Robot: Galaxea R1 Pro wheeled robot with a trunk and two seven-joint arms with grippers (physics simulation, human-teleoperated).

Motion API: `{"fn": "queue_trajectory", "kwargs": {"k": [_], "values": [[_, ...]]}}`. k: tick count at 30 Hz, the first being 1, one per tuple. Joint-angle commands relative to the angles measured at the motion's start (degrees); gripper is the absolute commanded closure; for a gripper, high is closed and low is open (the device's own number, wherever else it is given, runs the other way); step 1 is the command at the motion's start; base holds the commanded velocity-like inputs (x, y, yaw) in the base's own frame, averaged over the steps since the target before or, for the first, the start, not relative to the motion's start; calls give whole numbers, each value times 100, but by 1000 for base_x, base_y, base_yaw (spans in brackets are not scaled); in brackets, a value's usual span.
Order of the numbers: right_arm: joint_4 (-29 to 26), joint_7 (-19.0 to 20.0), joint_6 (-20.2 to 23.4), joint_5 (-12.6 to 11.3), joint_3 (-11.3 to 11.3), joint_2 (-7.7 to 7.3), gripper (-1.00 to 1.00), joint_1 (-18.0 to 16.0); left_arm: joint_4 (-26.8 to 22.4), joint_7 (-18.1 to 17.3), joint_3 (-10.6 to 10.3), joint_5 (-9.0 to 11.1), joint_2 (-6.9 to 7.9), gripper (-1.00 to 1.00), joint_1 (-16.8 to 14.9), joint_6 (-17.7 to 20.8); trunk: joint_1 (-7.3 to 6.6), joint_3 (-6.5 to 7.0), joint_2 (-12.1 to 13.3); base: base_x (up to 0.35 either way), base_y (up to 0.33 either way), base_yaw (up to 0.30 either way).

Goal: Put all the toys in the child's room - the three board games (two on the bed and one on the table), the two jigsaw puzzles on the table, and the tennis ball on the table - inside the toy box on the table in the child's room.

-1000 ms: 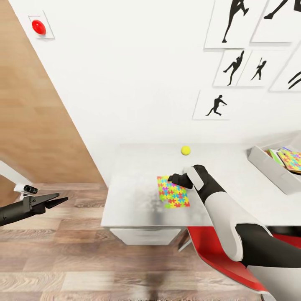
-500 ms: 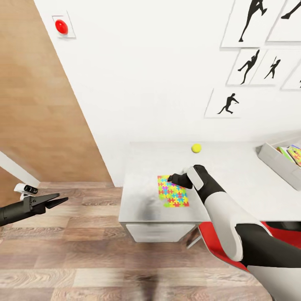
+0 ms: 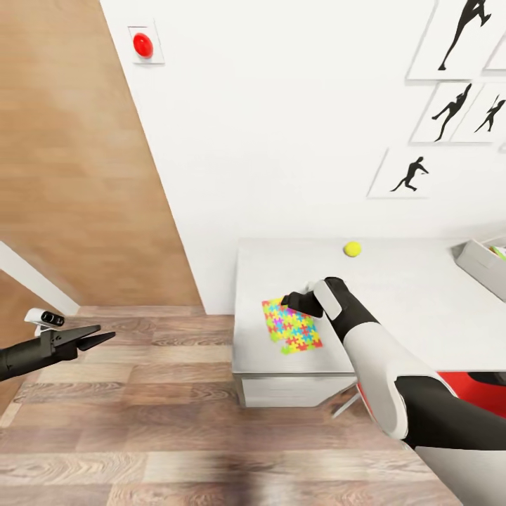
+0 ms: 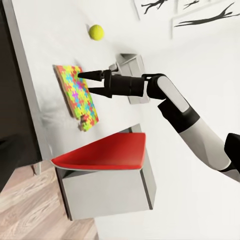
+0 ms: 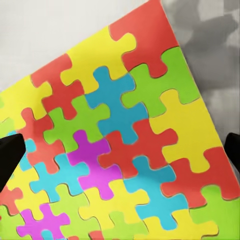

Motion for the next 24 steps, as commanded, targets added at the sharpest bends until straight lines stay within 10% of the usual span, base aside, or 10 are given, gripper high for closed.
{"fn": "queue_trajectory", "kwargs": {"k": [1, 24], "values": [[-7, -49, 16, -50, -28, 7, -100, -4, 2, -10, -6, 14, 0, -100, -4, 59, 3, -9, -10, -5, 268, 0], [-7, -49, 22, -50, -28, 12, -100, -4, 2, -9, -9, 16, -5, -100, -4, 59, 3, -9, -10, -57, 170, 0]]}}
